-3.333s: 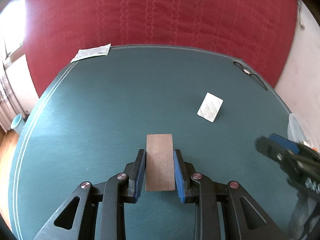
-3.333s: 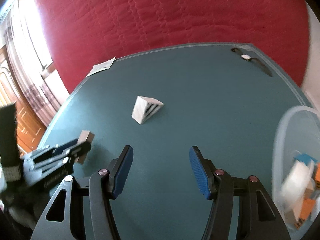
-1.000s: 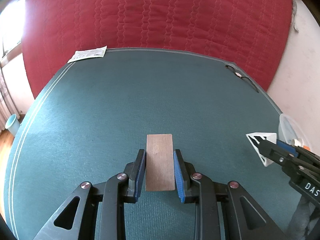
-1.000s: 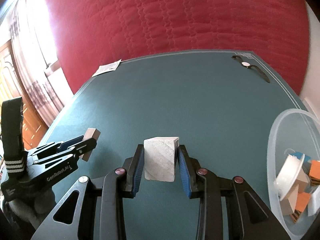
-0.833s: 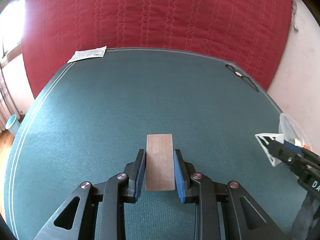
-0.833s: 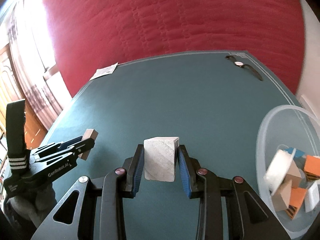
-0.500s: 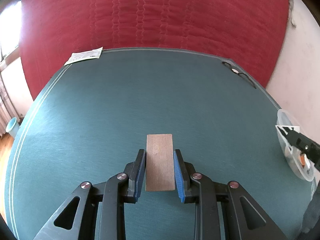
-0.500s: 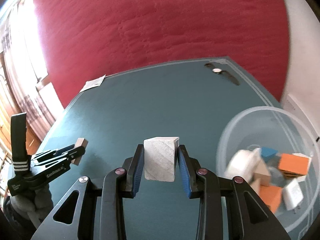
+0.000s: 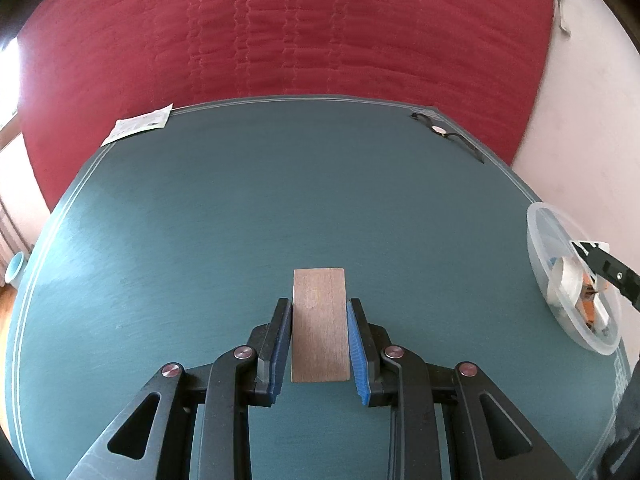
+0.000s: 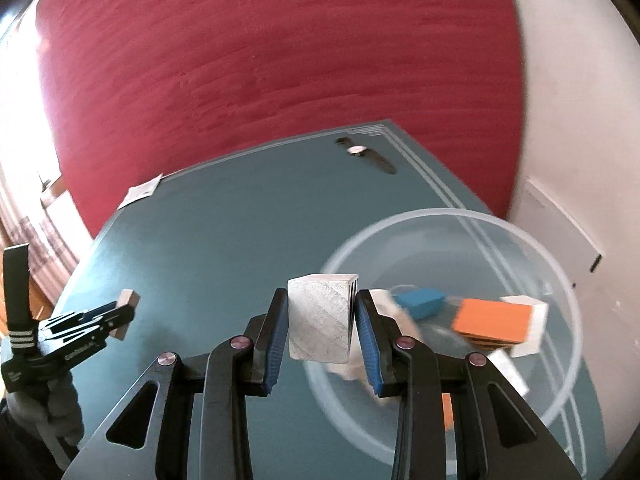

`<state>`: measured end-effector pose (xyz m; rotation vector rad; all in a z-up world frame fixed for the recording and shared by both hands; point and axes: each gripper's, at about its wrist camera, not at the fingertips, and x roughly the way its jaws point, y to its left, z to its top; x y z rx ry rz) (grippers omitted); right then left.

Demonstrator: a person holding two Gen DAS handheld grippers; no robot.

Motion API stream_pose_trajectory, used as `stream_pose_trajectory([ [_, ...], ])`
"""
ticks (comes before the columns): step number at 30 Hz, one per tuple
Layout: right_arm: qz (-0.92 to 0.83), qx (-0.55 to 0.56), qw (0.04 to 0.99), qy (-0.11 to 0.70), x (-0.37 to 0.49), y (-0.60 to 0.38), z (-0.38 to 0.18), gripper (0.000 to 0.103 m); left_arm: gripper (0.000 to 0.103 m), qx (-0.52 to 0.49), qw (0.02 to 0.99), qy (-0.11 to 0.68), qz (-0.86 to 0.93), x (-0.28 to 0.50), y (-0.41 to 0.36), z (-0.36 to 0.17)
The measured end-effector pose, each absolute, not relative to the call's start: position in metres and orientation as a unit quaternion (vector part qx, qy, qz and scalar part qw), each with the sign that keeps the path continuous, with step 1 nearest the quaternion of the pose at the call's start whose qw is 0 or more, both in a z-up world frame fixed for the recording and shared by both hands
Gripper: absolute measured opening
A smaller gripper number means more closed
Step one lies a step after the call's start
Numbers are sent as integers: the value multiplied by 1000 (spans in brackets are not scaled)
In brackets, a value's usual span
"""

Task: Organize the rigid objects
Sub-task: 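Carry the white block into the bowl and open the right gripper while the left holds the tan block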

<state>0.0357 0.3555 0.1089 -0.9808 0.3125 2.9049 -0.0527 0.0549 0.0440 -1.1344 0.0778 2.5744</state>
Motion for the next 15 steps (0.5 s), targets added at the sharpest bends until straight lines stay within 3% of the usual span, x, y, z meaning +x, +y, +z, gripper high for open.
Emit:
stream_pose_trajectory([
  [15,931,-324,86,147,37,416,94,35,29,-397,180,49,899,-55,87,46],
])
